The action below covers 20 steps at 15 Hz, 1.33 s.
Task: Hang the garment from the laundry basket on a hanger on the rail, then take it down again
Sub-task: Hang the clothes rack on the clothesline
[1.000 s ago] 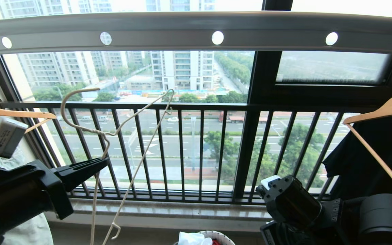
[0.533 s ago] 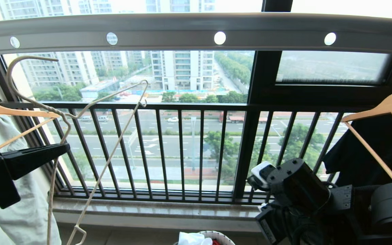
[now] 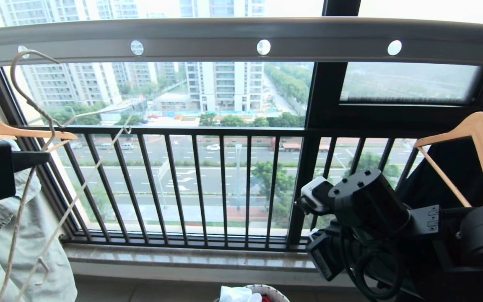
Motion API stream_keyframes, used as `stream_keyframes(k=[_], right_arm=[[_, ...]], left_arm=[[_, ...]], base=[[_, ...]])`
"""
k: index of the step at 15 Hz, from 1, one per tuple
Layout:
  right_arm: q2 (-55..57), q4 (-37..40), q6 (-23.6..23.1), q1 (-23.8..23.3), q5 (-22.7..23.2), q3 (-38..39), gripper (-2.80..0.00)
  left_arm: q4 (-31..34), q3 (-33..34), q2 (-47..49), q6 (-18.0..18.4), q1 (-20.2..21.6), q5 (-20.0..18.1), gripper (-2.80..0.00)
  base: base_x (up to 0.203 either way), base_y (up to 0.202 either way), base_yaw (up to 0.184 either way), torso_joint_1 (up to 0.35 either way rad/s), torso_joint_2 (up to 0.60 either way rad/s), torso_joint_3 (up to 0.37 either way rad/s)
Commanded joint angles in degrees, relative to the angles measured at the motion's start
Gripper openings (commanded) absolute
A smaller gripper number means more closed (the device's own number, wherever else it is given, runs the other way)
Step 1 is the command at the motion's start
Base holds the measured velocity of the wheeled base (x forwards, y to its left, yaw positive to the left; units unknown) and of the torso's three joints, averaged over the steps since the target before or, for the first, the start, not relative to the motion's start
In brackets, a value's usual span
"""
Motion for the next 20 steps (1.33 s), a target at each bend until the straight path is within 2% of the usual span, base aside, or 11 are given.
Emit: stream_keyframes(k=[1,3,5,9,11,13,16,20], right_arm=[[0.5,-0.02,0.04,-0.05,-0.14,0.02,-2.8],[1.22,-0.04,0.07,-0.05,-0.14,0.11,-2.8],[2.66,-0.28,0.15,-0.22,-0.14,0.1,-2.8],[3.04,-0.19,0.24,-0.79,-0.14,0.37,-2.8],[3.19,-0.28,0.24,-0.93,-0.14,0.37,-2.8],[3.19,-0.37,0.24,-1.1,-0.14,0.37,-2.8],[3.66,-0.37,0.24,-1.1,-0.14,0.37,-2.8],[3.98,-0.37,0.33,-1.19,-0.14,0.37,-2.8]], left_arm=[[0.17,-1.95,5.84,0.55,1.62,7.12,-2.8],[-0.67,-2.63,7.58,1.48,8.64,7.53,-2.8],[-2.94,-3.07,9.64,2.21,12.36,6.7,-2.8],[-3.13,-3.37,10.31,2.77,15.78,5.61,-2.8],[-4.71,-3.5,10.83,2.77,17.5,2.12,-2.8],[-7.94,-3.18,10.39,2.69,19.23,0.99,-2.8],[-7.41,-3.07,8.35,3.2,19.35,-0.38,-2.8],[-4.41,-3.34,7.36,5.16,19.6,-0.43,-2.8]], base=[[0.0,0.0,0.0,0.0,0.0,0.0],[0.0,0.0,0.0,0.0,0.0,0.0],[0.0,0.0,0.0,0.0,0.0,0.0],[0.0,0.0,0.0,0.0,0.0,0.0],[0.0,0.0,0.0,0.0,0.0,0.0],[0.0,0.0,0.0,0.0,0.0,0.0],[0.0,0.0,0.0,0.0,0.0,0.0],[0.0,0.0,0.0,0.0,0.0,0.0]])
